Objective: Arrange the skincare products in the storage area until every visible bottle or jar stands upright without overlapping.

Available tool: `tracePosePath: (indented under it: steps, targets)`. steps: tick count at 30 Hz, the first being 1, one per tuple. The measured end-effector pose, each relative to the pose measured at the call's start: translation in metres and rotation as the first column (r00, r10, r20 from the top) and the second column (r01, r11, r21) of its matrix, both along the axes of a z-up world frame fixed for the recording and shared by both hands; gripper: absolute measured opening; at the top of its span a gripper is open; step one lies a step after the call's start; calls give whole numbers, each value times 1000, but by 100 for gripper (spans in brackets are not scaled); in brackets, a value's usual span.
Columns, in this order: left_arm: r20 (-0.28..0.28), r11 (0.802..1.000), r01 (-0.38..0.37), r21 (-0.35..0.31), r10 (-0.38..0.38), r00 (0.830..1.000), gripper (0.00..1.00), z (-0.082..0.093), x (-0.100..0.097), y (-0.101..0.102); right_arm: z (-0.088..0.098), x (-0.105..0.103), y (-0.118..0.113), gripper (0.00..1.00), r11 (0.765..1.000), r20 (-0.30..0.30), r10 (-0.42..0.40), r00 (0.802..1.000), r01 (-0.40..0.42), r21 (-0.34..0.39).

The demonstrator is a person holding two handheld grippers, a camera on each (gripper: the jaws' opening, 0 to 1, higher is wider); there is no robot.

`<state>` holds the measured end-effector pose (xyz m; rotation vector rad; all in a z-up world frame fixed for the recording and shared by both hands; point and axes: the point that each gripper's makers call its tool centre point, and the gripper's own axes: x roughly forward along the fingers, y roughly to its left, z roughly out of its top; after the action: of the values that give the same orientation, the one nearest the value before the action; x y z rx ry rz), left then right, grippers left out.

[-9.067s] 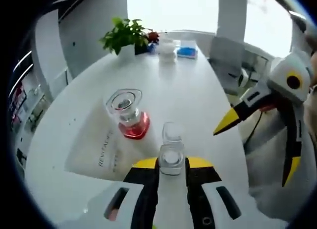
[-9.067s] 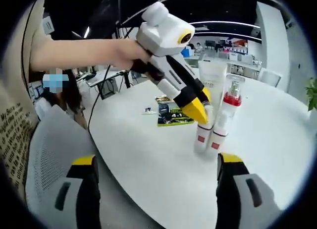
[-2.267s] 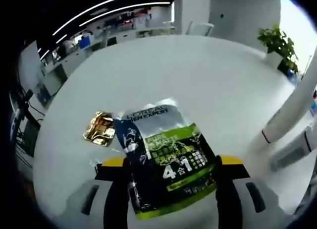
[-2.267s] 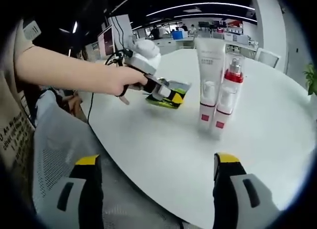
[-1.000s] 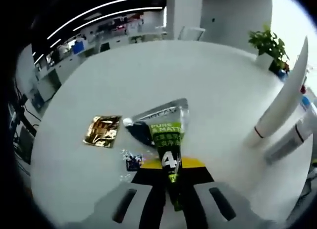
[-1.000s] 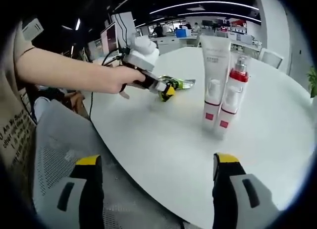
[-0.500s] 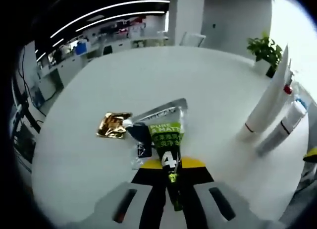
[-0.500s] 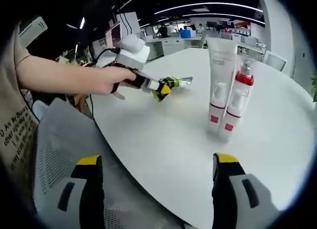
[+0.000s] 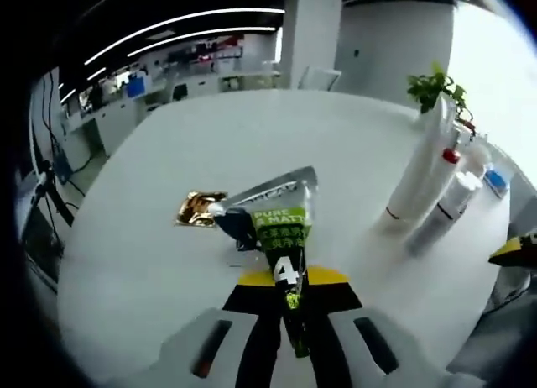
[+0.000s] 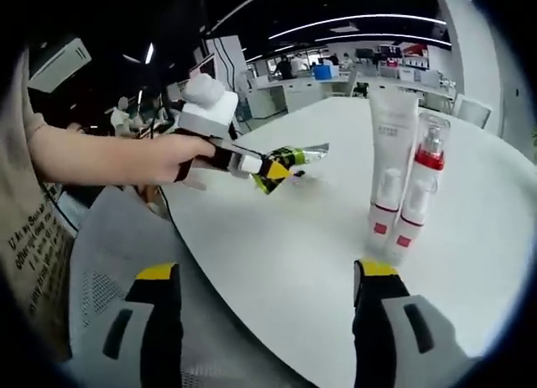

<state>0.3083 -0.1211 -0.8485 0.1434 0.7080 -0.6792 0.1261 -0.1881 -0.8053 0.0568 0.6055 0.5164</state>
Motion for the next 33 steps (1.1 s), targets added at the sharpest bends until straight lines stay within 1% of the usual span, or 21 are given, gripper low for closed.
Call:
tracePosePath:
  steps: [2,5,10,11,14,15,17,19,20,23,24,25,27,29,30,32,33]
  targets:
    - [10,1000,16,-2,-16,1000,4,7,-4,0,6,2,3,84,1000,20,2,1000,-2,12]
    - [24,999,39,-24,-39,999,4,20,-14,-1,12,5,6,84,999,40,-11,999,10,34]
    - [54,996,84,-24,-83,995,4,36,-27,1,17,6,10,82,998,54,-26,998,23,61]
    - [57,995,93,-32,-91,994,4,41,-30,2,18,6,11,82,998,57,-26,998,22,63]
    - [78,992,115,-44,-112,991,4,52,-37,4,24,9,18,80,997,65,-25,998,20,79]
    - [81,992,120,-47,-116,990,4,55,-40,5,29,11,21,80,996,76,-26,997,19,91]
    - [109,990,134,-45,-128,986,4,64,-43,9,38,16,26,80,994,91,-29,995,19,108]
    - [117,989,141,-51,-134,984,4,71,-47,12,46,21,31,80,991,111,-38,993,23,133]
    - [137,987,152,-45,-144,980,4,76,-49,14,47,22,32,80,990,113,-39,993,24,136]
    - [171,983,181,-32,-173,970,4,85,-56,18,56,30,40,77,985,131,-50,990,27,170]
    - [171,982,185,-40,-176,969,4,87,-59,19,58,31,42,77,985,135,-47,990,23,172]
    - [168,978,198,-63,-185,968,4,91,-64,19,63,34,46,77,984,144,-44,989,18,175]
    - [172,975,209,-80,-193,966,4,96,-68,22,70,37,51,76,983,157,-37,987,8,186]
    - [178,967,229,-115,-206,962,4,104,-75,25,80,42,54,75,975,179,-48,983,7,221]
    - [171,964,229,-136,-204,964,4,106,-78,26,85,46,56,75,972,187,-54,981,8,237]
    - [174,958,246,-146,-219,960,4,112,-84,31,92,51,57,73,964,196,-70,978,16,265]
    - [169,957,247,-152,-221,961,4,114,-85,33,95,53,58,71,959,200,-77,977,18,282]
